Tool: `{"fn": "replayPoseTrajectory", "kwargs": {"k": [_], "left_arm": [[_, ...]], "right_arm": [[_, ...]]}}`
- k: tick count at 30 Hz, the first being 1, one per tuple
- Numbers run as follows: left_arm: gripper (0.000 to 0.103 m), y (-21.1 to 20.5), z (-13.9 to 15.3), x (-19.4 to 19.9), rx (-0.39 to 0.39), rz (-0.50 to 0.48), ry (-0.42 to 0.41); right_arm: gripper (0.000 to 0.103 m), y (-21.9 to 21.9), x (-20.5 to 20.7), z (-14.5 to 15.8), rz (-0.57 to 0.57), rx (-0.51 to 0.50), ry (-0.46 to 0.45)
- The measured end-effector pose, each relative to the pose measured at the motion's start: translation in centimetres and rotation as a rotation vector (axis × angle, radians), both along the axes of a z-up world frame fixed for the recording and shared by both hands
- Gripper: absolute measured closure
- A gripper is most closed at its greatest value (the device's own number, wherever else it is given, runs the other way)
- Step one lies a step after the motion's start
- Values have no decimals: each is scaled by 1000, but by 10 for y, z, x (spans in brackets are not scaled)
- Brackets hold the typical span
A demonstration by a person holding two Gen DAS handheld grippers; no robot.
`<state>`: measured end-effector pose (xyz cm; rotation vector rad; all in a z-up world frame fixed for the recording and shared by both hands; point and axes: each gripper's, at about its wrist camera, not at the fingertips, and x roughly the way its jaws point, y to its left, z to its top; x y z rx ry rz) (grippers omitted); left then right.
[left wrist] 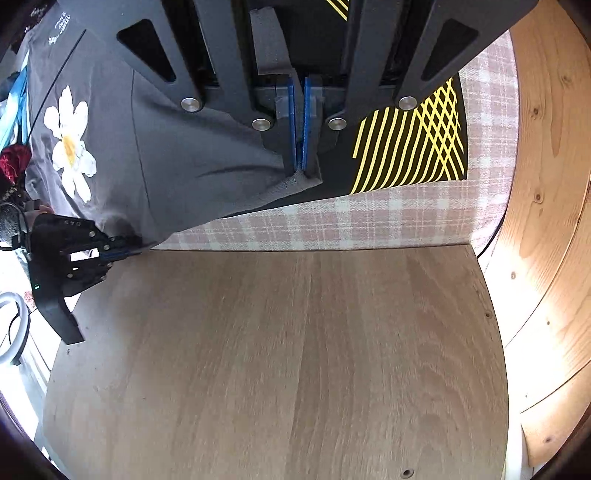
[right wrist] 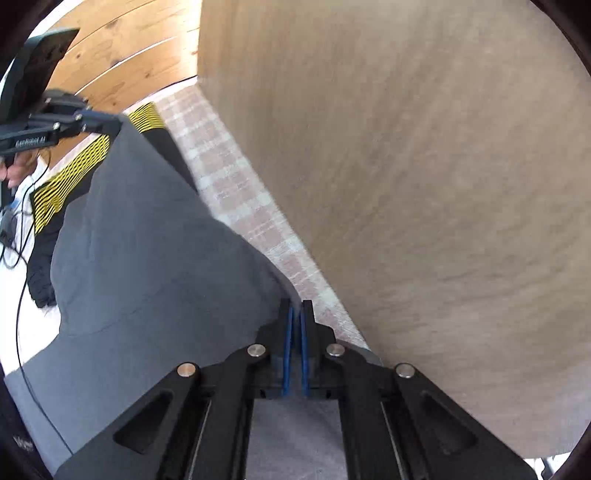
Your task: Fold clothes
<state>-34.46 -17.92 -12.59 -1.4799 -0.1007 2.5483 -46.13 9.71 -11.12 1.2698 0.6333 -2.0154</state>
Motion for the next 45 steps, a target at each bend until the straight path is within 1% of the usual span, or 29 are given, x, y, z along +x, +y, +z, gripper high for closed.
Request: {"fn": "replayPoseTrajectory", "kwargs": {"k": [2, 4, 5, 6, 7, 9, 10, 11, 14, 15, 17, 18, 20, 22, 23, 24, 26, 30, 33, 35, 36, 39, 41, 43, 45], "left_arm": [[96, -1, -3, -3, -18, 17, -25], [90, -7, 2, 2, -20, 45, -21], [85, -12, 7, 7, -9, 54, -13], [81, -18, 12, 14, -4, 67, -2], [79, -22, 16, 21, 3, 78, 0], [74, -30, 20, 39, 45, 84, -15], [72, -31, 18, 48, 75, 82, -33], [70, -30, 13, 56, 94, 77, -58], [69, -17, -13, 72, 96, 73, -154], [69, -14, -21, 75, 111, 77, -176], [69, -7, -37, 77, 153, 91, -213], [69, -6, -41, 77, 162, 99, -221], [69, -2, -44, 76, 158, 106, -211], [75, 2, -43, 76, 159, 100, -195], [89, 3, -42, 77, 166, 106, -191], [95, 4, -41, 77, 173, 112, -186], [98, 6, -35, 77, 198, 118, -160], [98, 16, -13, 78, 232, 108, -75], [98, 32, 0, 83, 215, 92, -3], [98, 42, 3, 88, 227, 85, 24], [98, 46, 2, 88, 235, 77, 29], [98, 54, -5, 83, 223, 61, 31], [98, 58, -8, 83, 209, 63, 31], [98, 52, -10, 85, 189, 94, 26], [96, 43, -11, 88, 170, 126, 14]], "right_arm": [[99, -1, 4, 0, -8, 17, 13], [98, -6, 7, -2, 14, 70, 41], [96, -7, 8, -1, 15, 86, 49], [91, -6, 8, 2, 3, 96, 59], [83, -5, 8, 6, -13, 94, 69], [78, -3, 9, 22, -35, 49, 88], [78, -3, 10, 30, -42, 18, 90], [78, -5, 11, 37, -48, -27, 65], [78, -14, 13, 52, -65, -181, -53], [78, -19, 16, 53, -67, -223, -94], [78, -30, 22, 52, -59, -274, -151], [78, -37, 26, 48, -54, -281, -163], [78, -54, 34, 37, -50, -269, -169], [78, -60, 37, 28, -52, -265, -199], [78, -62, 38, 24, -59, -260, -209], [78, -63, 38, 21, -70, -255, -213], [78, -56, 39, 21, -92, -269, -225], [78, -52, 34, 25, -141, -326, -273], [78, -66, 31, 32, -148, -360, -300], [74, -82, 31, 37, -132, -368, -317], [69, -92, 32, 38, -117, -369, -326], [67, -129, 36, 37, -52, -329, -358], [67, -152, 39, 31, -32, -257, -373], [67, -171, 43, 26, -12, -195, -360], [67, -180, 45, 23, -2, -166, -343]]}}
